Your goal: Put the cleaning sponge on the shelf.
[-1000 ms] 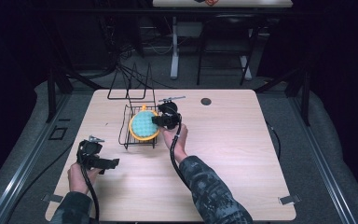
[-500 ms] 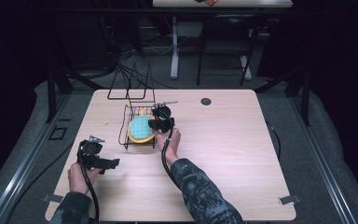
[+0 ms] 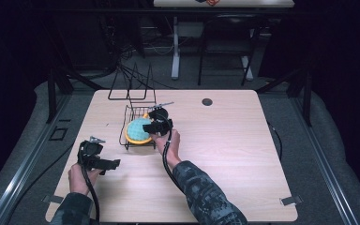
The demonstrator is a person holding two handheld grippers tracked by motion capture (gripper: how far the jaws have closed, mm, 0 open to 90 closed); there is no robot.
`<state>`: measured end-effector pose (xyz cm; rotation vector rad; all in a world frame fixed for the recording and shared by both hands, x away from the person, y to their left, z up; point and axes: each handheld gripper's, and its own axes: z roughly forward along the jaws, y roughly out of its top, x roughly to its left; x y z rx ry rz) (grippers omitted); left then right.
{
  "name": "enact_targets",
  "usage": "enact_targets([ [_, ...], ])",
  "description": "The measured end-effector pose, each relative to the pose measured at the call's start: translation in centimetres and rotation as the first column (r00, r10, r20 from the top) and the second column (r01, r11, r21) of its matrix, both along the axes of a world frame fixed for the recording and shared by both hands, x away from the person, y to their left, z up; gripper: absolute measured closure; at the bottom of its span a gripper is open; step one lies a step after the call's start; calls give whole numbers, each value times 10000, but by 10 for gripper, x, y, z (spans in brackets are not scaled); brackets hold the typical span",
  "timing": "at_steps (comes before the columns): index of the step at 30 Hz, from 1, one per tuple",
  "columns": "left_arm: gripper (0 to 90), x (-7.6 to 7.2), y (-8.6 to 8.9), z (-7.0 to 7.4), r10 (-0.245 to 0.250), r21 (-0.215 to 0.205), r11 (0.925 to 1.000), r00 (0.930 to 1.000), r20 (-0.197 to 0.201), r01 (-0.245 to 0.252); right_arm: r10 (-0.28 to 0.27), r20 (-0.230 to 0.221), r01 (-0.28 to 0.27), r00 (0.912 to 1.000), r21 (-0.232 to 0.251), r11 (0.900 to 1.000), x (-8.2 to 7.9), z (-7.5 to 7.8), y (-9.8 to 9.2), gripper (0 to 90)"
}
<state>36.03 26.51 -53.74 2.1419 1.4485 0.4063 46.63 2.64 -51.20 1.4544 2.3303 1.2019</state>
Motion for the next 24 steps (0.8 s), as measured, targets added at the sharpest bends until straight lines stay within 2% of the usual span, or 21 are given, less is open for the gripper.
enact_targets([
  [4,1,0,0,0,-7,7,10000,10000,-3,7,213,36,-212,9998,-415,9989,-2,-3,9,505],
  [9,1,0,0,0,7,-11,10000,10000,-3,-7,-17,132,27,9999,-772,9970,0,-8,12,533],
  [14,1,0,0,0,6,-20,10000,10000,7,-6,-131,233,153,9996,-1001,9949,3,-10,12,511],
  [19,1,0,0,0,-15,-4,10000,10000,-6,15,5,321,26,9995,-970,9953,1,-9,13,447],
  [24,1,0,0,1,-6,-31,10000,10000,-12,6,323,343,-291,9989,-908,9954,-3,1,9,365],
])
